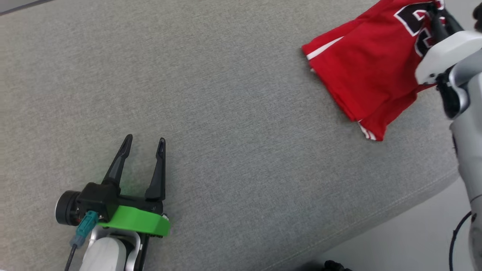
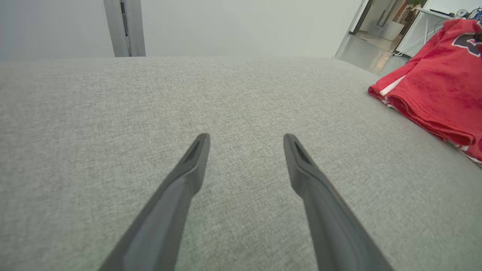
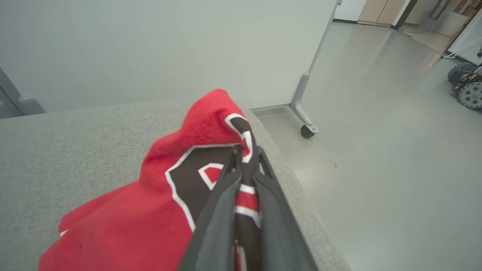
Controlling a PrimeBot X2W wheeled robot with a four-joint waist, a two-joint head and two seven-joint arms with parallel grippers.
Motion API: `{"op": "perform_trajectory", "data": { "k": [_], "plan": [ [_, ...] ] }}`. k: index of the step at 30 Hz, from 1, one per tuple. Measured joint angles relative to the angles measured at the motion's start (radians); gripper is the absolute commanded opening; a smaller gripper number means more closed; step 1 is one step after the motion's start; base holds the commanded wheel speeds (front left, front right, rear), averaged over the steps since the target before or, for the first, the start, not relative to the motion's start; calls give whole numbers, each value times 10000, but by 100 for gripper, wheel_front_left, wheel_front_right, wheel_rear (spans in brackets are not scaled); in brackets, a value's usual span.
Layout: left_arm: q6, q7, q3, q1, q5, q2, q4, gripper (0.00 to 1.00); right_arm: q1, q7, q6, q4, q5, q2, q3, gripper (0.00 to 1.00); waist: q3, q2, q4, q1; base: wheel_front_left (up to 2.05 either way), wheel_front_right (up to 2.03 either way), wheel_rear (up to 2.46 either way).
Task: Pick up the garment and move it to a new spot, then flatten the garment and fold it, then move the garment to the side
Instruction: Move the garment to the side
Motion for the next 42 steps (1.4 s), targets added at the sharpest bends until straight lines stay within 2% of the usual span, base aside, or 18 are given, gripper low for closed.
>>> {"op": "perform_trajectory", "data": {
  "k": [6,7,8,12,15,25,35,42],
  "plan": [
    [56,-15,-36,-114,-12,8,-169,100,-339,-401,0,1181,-150,-930,-965,0,196,0,542,0,0,0,0],
    [59,-19,-35,-120,-15,10,-171,100,-337,-560,0,1356,-313,-1022,-1133,12,225,0,624,0,0,0,0],
    [63,-25,-35,-120,-19,12,-169,100,-332,-719,0,1469,-460,-1081,-1214,100,245,0,685,0,0,0,0],
    [69,-61,-65,-121,-46,6,-123,100,-289,-1204,0,1873,-930,-1170,-1634,100,281,0,920,0,0,0,0],
    [90,-88,-73,-120,-75,-29,-52,100,-243,-1427,0,1937,-1198,-963,-1622,100,172,-1,1031,0,0,0,0],
    [111,-144,2,-104,-267,-244,272,100,202,-1597,0,1444,-1530,-326,-591,100,-597,0,1305,0,0,0,0],
    [65,-163,566,203,-556,-604,800,100,2260,-1607,0,-236,-1478,571,-61,100,-1861,0,1793,0,0,0,0],
    [84,-176,974,966,-623,-786,1204,100,4287,-1607,0,-1636,-1680,1396,-491,100,-2830,-1,2255,-1,0,0,0]
  ]
}}
